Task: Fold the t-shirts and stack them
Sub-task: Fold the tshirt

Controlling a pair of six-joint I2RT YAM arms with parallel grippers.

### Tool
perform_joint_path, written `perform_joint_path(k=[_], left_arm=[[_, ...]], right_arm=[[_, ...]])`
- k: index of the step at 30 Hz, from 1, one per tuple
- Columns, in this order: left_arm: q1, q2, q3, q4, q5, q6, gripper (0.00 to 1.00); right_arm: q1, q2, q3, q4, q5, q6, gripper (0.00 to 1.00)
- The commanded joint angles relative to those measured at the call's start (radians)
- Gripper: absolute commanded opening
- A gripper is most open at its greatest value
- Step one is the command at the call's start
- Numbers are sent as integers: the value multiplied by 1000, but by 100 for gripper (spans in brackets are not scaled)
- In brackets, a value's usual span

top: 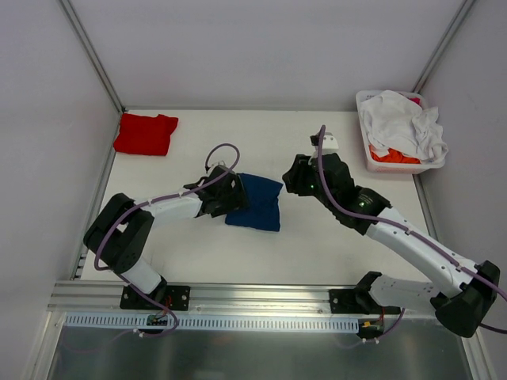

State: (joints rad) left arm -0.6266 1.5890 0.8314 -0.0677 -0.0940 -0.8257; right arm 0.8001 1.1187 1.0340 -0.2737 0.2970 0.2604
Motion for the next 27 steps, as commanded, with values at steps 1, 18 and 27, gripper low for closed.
perform_joint_path(k=[1,18,27], left_arm=[[10,20,-32,23,19,7,69],[10,8,31,28,-12,59,0],[13,-18,208,-99,-107,184,0]], right_arm=[[1,-48,9,-24,42,-23,44],[1,-34,-15,-2,21,-16,44],[1,-46,-51,24,22,-16,44]])
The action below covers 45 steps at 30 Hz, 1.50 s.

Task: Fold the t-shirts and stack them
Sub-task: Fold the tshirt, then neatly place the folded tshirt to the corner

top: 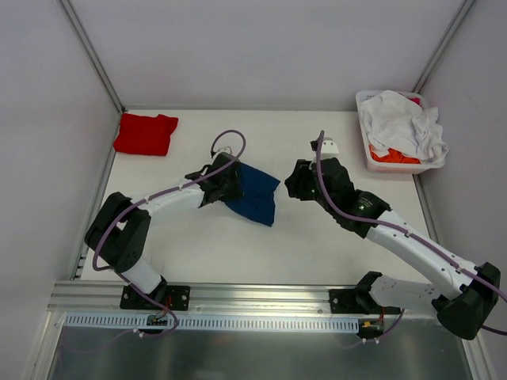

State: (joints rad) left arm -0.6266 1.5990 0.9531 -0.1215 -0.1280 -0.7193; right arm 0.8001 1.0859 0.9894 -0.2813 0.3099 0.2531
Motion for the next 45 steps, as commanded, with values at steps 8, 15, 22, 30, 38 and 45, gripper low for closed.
perform_joint_path(k=[8,15,22,30,38,45], left_arm=[[74,12,240,-107,-99,170,0],[179,91,393,-136,-82,265,0],[289,214,544,-162,-22,353,0],[404,343,768,-225,11,461,0],[487,389,918,-282,8,530,0],[539,397,989,-296,24,590,0]], right_arm=[[1,-35,-24,37,20,-18,44],[-9,-49,-37,41,15,-28,44],[-22,-60,-55,53,0,-28,44],[-33,-72,-77,73,-17,-28,44],[-42,-69,-90,91,-40,-28,44],[-53,-73,-103,111,-63,-28,44]])
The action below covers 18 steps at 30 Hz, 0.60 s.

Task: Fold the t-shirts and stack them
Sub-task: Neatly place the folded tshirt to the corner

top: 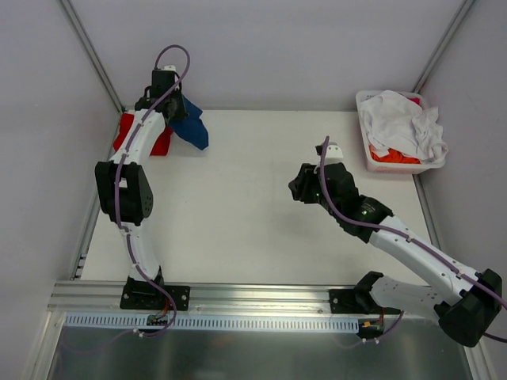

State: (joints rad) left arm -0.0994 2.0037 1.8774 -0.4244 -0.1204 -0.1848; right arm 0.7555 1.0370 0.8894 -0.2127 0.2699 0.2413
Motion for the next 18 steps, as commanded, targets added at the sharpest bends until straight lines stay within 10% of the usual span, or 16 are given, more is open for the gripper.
perform_joint_path(k=[1,18], left_arm=[[20,-5,78,6,19,73,0],[145,56,131,10,-8,208,0]], right_arm=[[-10,-26,-4,42,-26,-16,44],[-36,-63,-44,62,-64,-11,44]])
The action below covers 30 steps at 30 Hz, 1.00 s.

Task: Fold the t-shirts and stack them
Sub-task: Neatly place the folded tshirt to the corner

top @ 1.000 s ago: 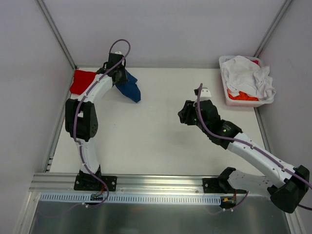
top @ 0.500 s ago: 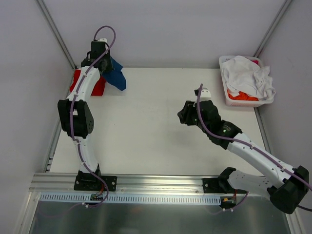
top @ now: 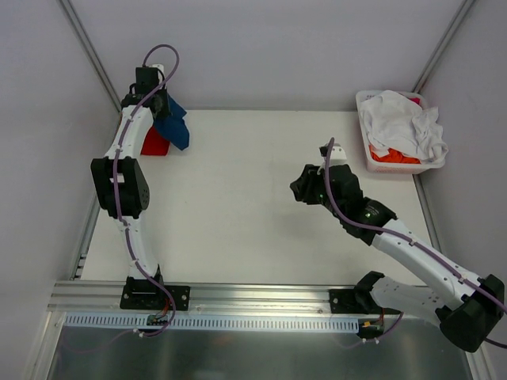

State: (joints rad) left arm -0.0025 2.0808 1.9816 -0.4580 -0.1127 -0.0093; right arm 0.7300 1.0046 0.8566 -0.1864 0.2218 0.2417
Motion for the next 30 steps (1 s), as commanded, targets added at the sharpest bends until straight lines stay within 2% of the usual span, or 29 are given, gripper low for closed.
perform_joint_path(k=[1,14,30], left_arm=[[58,-21,26,47,-13,34,0],[131,53,66,78,-48,94,0],[47,-8,109,79,-21,126,0]], right_arm=[[-15,-32,-13,36,-19,-12,44],[-26,-52,-82,64,-134,14,44],[-32,6,-122,133,-180,28,44]])
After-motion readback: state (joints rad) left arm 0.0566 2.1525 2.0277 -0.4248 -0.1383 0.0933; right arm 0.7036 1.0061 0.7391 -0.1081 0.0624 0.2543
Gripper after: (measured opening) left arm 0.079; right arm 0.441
